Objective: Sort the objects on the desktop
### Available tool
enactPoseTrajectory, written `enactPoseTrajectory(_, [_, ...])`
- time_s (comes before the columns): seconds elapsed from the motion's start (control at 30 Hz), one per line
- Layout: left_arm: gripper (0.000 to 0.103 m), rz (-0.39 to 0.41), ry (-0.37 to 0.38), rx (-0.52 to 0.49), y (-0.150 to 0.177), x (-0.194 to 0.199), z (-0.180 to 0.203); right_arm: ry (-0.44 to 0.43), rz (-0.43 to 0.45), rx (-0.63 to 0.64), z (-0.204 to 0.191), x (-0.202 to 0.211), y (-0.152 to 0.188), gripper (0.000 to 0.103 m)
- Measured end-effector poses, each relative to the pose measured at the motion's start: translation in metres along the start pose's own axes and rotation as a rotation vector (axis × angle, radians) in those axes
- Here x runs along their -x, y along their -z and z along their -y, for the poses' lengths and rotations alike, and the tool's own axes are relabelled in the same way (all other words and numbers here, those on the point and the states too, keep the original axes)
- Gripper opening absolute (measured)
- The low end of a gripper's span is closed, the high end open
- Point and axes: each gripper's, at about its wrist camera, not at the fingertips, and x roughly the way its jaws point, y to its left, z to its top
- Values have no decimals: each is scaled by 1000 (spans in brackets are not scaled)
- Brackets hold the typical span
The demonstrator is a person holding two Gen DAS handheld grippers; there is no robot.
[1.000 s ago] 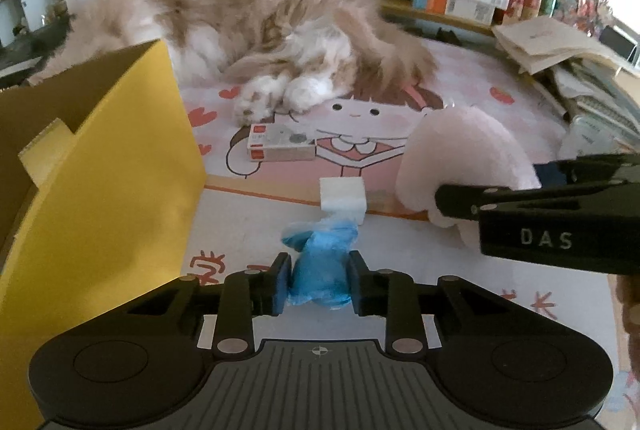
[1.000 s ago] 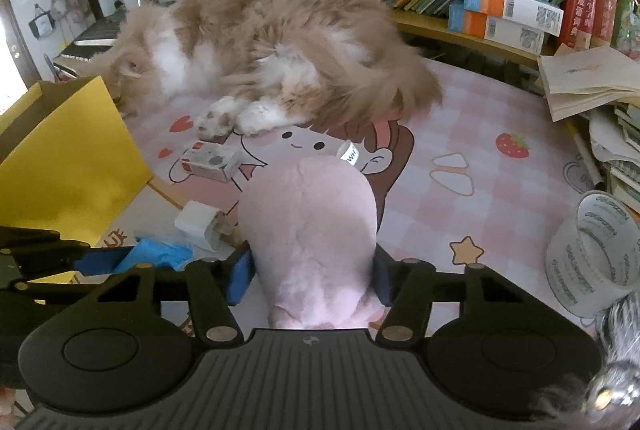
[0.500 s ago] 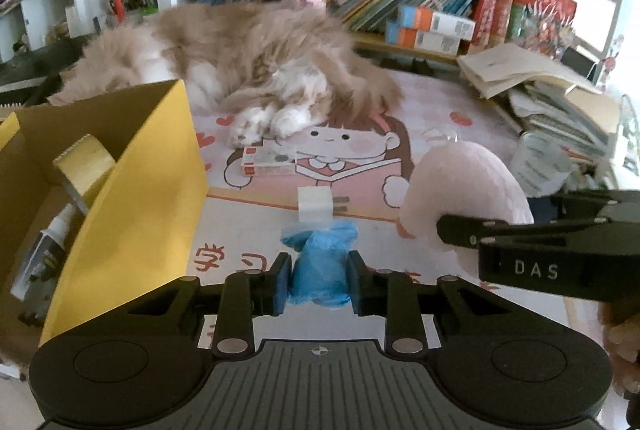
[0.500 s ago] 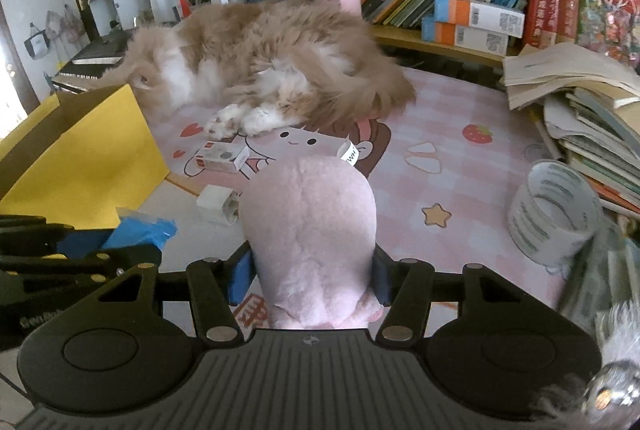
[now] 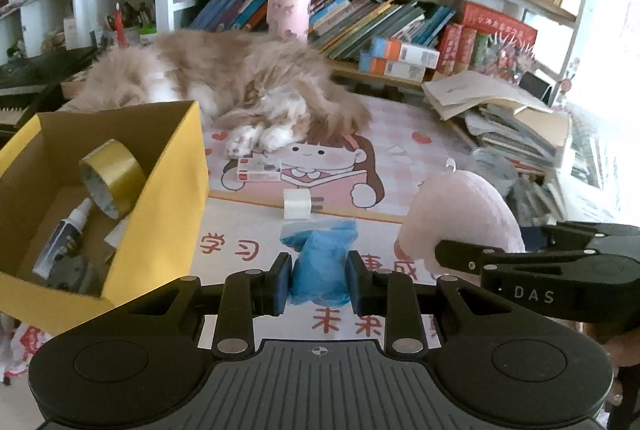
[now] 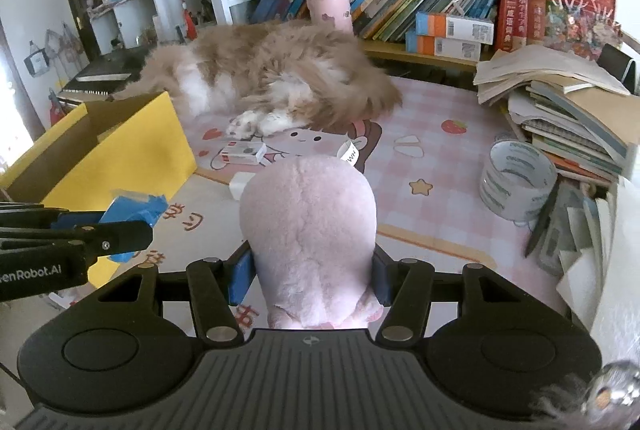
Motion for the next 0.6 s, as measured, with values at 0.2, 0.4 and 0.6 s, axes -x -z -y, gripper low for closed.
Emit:
enactPoseTrajectory(0.2, [27,10,48,-12,9,23,-8,29,16,-20,-16,21,12,54])
enactPoseTrajectory(0.4, [27,16,92,-43,20,41,-18,64,19,-44,-36,38,27,54])
enactPoseTrajectory(0.6, [27,23,128,-52,32,57,-31,89,7,-45,-61,50,44,54])
